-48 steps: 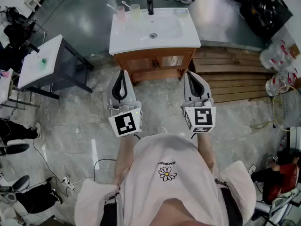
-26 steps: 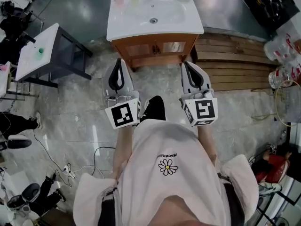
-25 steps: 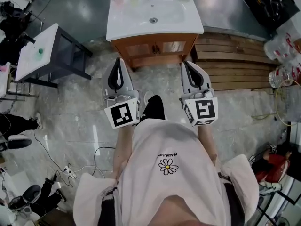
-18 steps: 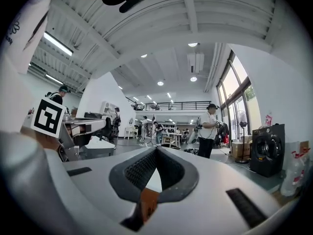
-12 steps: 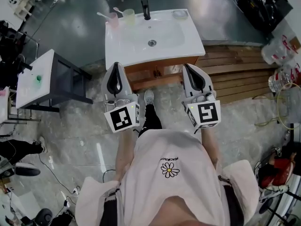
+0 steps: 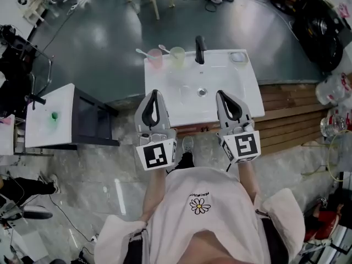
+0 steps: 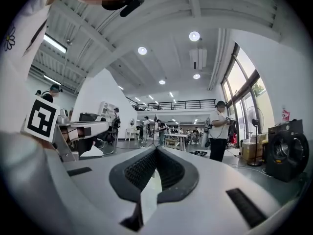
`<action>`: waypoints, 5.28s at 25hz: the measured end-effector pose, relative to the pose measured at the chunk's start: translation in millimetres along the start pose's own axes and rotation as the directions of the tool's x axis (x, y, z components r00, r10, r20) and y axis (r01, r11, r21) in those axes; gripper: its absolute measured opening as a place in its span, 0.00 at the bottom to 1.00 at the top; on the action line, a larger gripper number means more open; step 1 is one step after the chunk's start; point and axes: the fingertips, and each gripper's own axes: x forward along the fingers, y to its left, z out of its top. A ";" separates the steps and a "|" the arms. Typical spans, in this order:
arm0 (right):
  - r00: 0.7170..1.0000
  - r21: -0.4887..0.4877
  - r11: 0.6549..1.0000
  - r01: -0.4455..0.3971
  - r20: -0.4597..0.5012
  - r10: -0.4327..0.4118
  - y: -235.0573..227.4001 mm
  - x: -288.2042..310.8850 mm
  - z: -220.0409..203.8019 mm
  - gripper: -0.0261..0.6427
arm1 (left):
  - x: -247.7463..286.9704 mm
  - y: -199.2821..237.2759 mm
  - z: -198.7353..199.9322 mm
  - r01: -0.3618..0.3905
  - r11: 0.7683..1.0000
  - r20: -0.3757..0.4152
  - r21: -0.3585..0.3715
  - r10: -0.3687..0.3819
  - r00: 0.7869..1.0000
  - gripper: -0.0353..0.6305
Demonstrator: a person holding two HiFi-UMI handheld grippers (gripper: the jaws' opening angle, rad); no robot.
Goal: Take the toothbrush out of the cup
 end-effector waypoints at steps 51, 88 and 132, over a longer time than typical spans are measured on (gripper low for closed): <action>0.786 -0.045 0.877 -0.479 -0.467 0.406 30.5 320.4 -127.6 0.33 | 108.3 105.4 -71.3 -0.224 0.975 -0.122 -0.003 0.222 0.967 0.06; 0.763 -0.046 0.883 -0.467 -0.526 0.376 23.3 343.7 -142.2 0.09 | 85.0 122.6 -76.7 -0.314 0.949 -0.155 0.036 0.316 0.936 0.06; 0.987 0.110 0.987 -0.114 0.129 0.099 -70.3 175.5 48.9 0.09 | 177.9 127.0 -54.1 -0.121 0.989 -0.117 -0.086 0.110 0.987 0.22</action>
